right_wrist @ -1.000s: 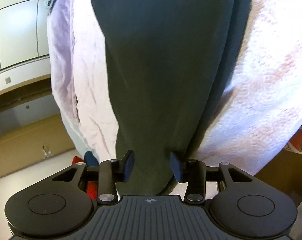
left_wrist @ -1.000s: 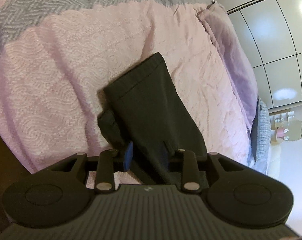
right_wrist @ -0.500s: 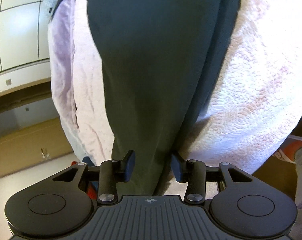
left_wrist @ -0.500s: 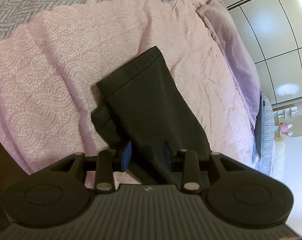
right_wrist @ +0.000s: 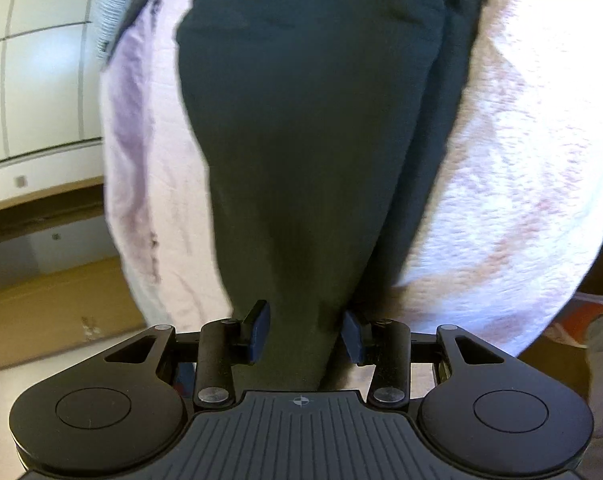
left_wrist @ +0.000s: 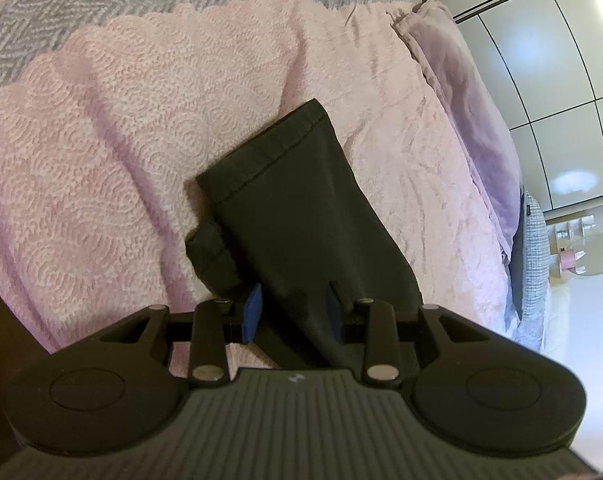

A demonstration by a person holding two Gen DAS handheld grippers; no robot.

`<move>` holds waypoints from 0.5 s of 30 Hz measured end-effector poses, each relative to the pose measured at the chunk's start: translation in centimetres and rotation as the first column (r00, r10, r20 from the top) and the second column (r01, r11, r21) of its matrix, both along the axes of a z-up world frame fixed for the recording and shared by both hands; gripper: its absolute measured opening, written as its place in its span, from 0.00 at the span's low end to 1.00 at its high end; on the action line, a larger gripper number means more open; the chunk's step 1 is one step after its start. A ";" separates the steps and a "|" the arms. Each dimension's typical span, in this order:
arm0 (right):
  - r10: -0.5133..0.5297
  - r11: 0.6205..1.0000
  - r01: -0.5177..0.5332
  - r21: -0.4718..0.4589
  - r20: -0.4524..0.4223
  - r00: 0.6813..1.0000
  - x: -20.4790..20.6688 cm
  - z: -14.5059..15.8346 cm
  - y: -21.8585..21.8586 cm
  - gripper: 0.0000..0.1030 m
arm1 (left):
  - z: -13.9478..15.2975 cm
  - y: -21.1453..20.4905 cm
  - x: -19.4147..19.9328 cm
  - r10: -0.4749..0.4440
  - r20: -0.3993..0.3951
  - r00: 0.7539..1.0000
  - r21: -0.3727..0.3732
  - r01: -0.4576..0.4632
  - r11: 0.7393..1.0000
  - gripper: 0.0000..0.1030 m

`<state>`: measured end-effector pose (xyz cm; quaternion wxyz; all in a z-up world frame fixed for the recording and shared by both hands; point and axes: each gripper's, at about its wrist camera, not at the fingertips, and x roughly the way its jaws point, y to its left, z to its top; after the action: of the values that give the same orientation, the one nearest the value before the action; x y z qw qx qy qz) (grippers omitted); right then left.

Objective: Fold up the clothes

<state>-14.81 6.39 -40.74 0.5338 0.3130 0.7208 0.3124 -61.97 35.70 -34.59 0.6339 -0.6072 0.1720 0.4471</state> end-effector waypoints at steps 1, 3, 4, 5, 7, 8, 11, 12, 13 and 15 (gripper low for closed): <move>0.005 1.000 -0.005 0.005 0.004 1.000 0.0 0.3 0.1 0.42 | 0.0 0.1 -0.1 0.002 0.000 1.000 0.001 -0.002 1.000 0.29; 0.013 1.000 -0.014 0.008 0.017 1.000 0.3 0.9 0.0 0.42 | -0.1 0.2 -0.3 0.006 0.002 1.000 0.000 -0.006 1.000 0.29; 0.009 1.000 -0.009 0.006 0.027 1.000 0.5 1.1 -0.1 0.42 | -0.2 0.2 -0.3 0.007 0.002 1.000 0.000 -0.007 1.000 0.29; 0.002 1.000 -0.002 -0.004 0.037 0.999 0.7 1.0 -0.2 0.42 | -0.3 0.2 -0.3 0.008 0.003 1.000 -0.001 -0.008 1.000 0.29; -0.009 1.000 0.010 -0.027 0.049 0.999 1.1 0.5 -0.3 0.42 | -0.6 0.4 -0.3 0.011 0.006 1.000 -0.003 -0.011 1.000 0.29; -0.007 0.999 0.008 -0.034 0.054 0.999 1.2 0.0 -0.1 0.42 | -0.7 0.5 -0.2 0.014 0.008 1.000 -0.003 -0.014 1.000 0.29; 0.009 0.999 -0.006 -0.041 0.073 0.997 1.2 -0.8 1.1 0.41 | -1.2 0.8 0.0 0.024 0.015 1.000 -0.001 -0.024 1.000 0.29; 0.013 0.999 -0.010 -0.033 0.086 0.996 1.3 -0.8 1.3 0.25 | -1.3 0.8 0.1 0.027 0.019 0.999 0.005 -0.027 1.000 0.27; 0.024 0.999 -0.021 -0.032 0.103 0.994 1.5 -0.6 1.5 0.13 | -1.3 0.8 0.1 0.024 0.016 1.000 0.018 -0.024 1.000 0.23; 0.067 0.997 -0.063 -0.035 0.151 0.986 2.0 0.1 2.0 0.04 | -1.4 0.7 0.2 0.014 0.007 1.000 0.047 -0.014 0.999 0.04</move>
<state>-12.80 8.41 -40.67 0.5813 0.2565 0.6924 0.3418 -61.75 36.36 -35.96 0.6455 -0.5947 0.1550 0.4534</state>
